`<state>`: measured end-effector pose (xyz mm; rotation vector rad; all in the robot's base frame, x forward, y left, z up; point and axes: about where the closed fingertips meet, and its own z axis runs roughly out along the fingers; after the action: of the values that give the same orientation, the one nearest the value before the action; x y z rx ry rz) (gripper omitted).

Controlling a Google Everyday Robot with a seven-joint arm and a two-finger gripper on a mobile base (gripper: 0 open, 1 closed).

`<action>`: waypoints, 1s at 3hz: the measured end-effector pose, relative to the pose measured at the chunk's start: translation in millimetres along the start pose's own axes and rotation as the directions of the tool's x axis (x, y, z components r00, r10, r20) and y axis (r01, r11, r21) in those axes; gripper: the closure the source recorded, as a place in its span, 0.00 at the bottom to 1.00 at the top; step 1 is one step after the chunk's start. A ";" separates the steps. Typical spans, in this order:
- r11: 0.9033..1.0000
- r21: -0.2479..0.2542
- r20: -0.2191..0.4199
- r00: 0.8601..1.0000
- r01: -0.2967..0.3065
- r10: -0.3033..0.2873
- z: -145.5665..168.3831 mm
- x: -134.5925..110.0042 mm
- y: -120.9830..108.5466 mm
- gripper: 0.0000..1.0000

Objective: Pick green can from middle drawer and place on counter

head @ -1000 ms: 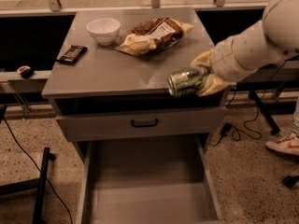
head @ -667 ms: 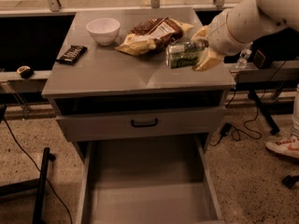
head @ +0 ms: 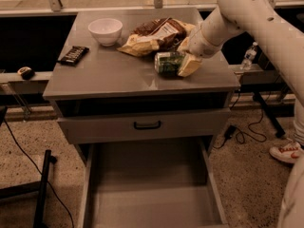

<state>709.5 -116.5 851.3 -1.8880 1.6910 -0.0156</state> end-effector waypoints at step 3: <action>1.000 -0.024 0.003 1.000 -0.003 0.003 7.4 -0.9 -2.3 0.36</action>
Offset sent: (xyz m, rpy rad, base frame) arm 0.0048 0.0039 -0.0049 -0.0004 0.0231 0.0077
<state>714.3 -112.7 846.5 -1.9019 1.6991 0.0090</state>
